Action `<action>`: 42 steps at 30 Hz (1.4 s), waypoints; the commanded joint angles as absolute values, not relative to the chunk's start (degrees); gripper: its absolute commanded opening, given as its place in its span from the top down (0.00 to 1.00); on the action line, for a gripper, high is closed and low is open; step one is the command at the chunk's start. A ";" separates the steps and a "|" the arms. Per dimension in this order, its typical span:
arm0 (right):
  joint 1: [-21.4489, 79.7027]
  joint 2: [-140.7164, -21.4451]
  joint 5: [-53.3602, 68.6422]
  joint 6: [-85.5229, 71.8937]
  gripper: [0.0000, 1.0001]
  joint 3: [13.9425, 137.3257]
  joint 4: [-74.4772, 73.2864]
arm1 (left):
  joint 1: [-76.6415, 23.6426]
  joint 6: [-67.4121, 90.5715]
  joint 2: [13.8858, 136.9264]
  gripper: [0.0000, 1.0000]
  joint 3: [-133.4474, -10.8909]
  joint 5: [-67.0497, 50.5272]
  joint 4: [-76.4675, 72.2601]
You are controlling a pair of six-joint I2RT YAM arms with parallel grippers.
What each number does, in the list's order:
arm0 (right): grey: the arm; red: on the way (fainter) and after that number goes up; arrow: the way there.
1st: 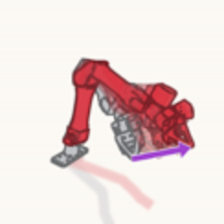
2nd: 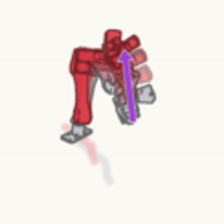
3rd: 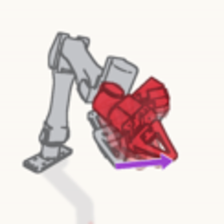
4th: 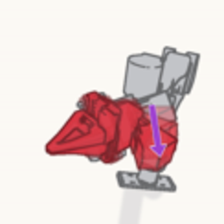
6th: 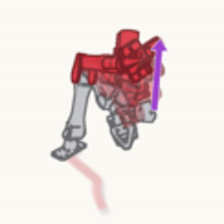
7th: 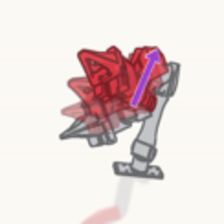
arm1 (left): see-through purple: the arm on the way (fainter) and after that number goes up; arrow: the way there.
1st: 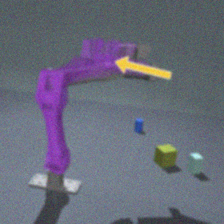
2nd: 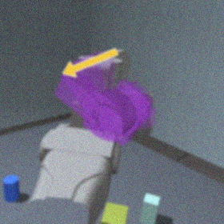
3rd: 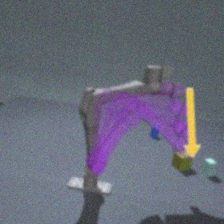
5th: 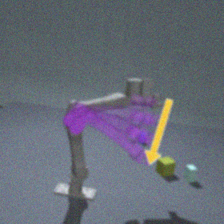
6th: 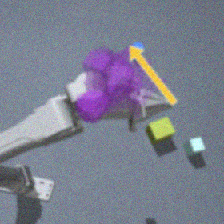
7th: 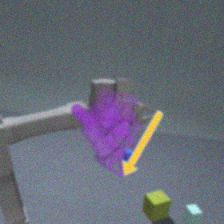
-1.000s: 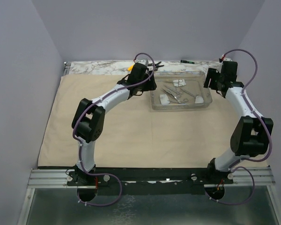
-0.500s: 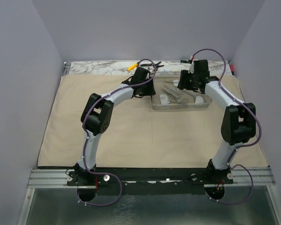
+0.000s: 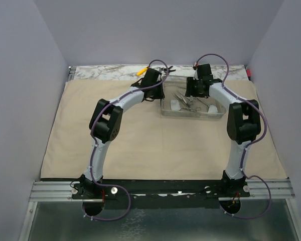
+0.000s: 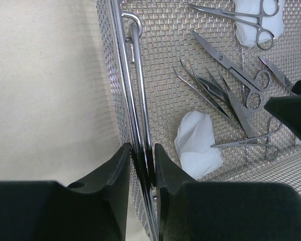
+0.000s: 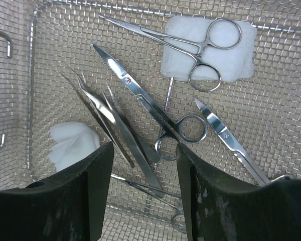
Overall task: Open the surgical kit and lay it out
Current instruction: Adjust the medical item in the container.
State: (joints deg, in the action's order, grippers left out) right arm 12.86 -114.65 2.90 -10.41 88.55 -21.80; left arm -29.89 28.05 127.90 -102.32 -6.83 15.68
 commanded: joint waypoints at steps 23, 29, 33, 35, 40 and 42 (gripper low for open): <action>16.69 -126.10 2.55 -0.53 0.63 96.76 -26.73 | -27.52 35.35 121.90 0.55 -96.08 -18.71 16.17; 16.76 -126.12 2.26 1.31 0.79 95.92 -26.07 | -27.52 38.70 121.76 0.73 -93.45 -18.87 16.17; 16.71 -125.95 2.03 1.51 0.83 95.70 -25.75 | -27.60 40.39 122.09 0.90 -93.59 -19.78 16.02; 16.74 -125.95 1.75 1.62 0.84 95.78 -25.62 | -27.60 41.31 122.34 0.97 -93.78 -20.74 15.95; 16.75 -125.71 0.89 1.32 0.85 95.89 -25.41 | -27.78 44.98 122.43 1.00 -93.26 -22.00 15.47; 16.71 -125.61 0.49 1.17 0.85 96.06 -25.27 | -27.82 47.53 121.97 1.00 -92.87 -21.69 15.31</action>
State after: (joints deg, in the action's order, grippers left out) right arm 16.51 -124.84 2.44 0.62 95.42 -25.76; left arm -27.55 41.04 123.52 -94.11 -17.93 15.64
